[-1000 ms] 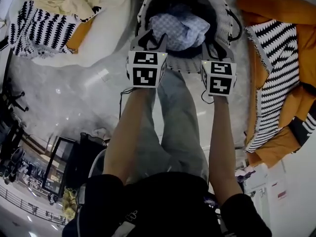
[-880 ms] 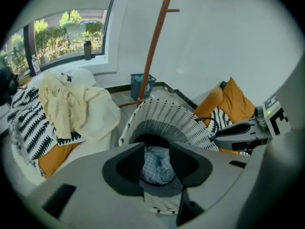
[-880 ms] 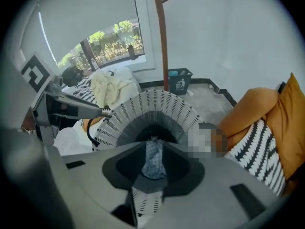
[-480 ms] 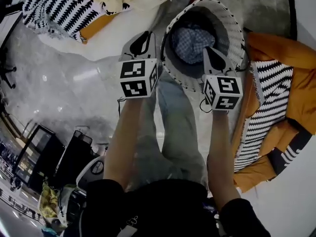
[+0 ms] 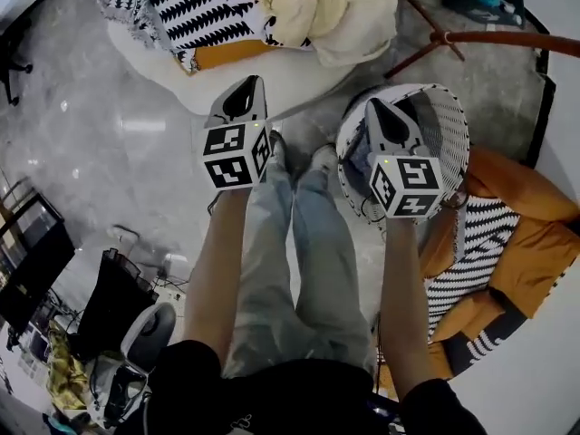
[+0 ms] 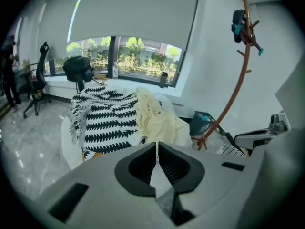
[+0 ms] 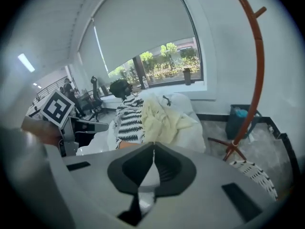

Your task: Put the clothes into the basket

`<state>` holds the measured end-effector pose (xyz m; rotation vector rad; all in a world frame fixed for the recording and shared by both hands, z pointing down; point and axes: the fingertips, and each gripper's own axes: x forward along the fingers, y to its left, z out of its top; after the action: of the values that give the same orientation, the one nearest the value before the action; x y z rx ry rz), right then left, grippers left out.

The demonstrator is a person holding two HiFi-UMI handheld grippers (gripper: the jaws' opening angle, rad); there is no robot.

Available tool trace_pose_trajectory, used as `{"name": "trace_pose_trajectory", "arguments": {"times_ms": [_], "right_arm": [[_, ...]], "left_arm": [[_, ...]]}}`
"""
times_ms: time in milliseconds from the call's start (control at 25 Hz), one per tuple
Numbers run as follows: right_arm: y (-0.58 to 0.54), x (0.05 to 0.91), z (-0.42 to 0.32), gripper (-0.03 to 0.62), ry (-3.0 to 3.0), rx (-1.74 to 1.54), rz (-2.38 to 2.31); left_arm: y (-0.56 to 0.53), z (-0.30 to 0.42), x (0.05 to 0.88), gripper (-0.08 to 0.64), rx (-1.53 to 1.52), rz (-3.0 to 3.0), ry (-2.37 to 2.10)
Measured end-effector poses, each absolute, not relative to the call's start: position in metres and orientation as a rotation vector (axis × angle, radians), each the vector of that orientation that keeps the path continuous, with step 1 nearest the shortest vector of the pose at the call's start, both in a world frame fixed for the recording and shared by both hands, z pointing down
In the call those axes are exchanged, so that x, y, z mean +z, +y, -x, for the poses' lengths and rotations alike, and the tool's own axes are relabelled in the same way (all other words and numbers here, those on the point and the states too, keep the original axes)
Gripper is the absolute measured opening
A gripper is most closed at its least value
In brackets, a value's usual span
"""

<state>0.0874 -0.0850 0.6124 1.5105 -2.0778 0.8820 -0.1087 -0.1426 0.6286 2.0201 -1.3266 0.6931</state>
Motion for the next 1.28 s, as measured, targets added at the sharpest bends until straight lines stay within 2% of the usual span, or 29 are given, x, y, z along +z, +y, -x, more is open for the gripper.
{"name": "trace_pose_trajectory", "arguments": {"times_ms": [200,520,760,960,1000,1040,1080,1160,1280], "right_arm": [[-0.141,0.609,-0.050,0.015,-2.139,0.826,-1.440],[-0.231,0.618,-0.018,0.015,-2.182,0.750,-1.411],[-0.282,0.629,-0.012,0.017,-2.182,0.643,-1.373],[-0.317,0.651,-0.016,0.023,-2.135,0.675,-1.423],[-0.322,0.656,-0.015,0.063,-2.134,0.696,-1.420],[-0.328,0.663,-0.013,0.164,-2.137,0.723,-1.408],[-0.334,0.669,-0.011,0.207,-2.139,0.750,-1.394],[-0.348,0.680,-0.010,0.218,-2.135,0.774,-1.385],[-0.365,0.694,-0.017,0.224,-2.113,0.770,-1.409]], "left_arm": [[-0.189,0.139,0.628,0.020,0.607,-1.989,-1.388],[-0.262,0.131,0.641,0.020,0.555,-2.085,-1.313],[-0.304,0.131,0.663,0.020,0.533,-2.115,-1.262],[-0.327,0.124,0.682,0.021,0.558,-2.165,-1.178],[-0.331,0.123,0.687,0.021,0.563,-2.166,-1.166],[-0.334,0.122,0.692,0.025,0.559,-2.161,-1.151],[-0.337,0.120,0.697,0.059,0.546,-2.151,-1.130],[-0.344,0.115,0.708,0.151,0.512,-2.130,-1.079],[-0.351,0.107,0.726,0.176,0.518,-2.142,-1.034]]}}
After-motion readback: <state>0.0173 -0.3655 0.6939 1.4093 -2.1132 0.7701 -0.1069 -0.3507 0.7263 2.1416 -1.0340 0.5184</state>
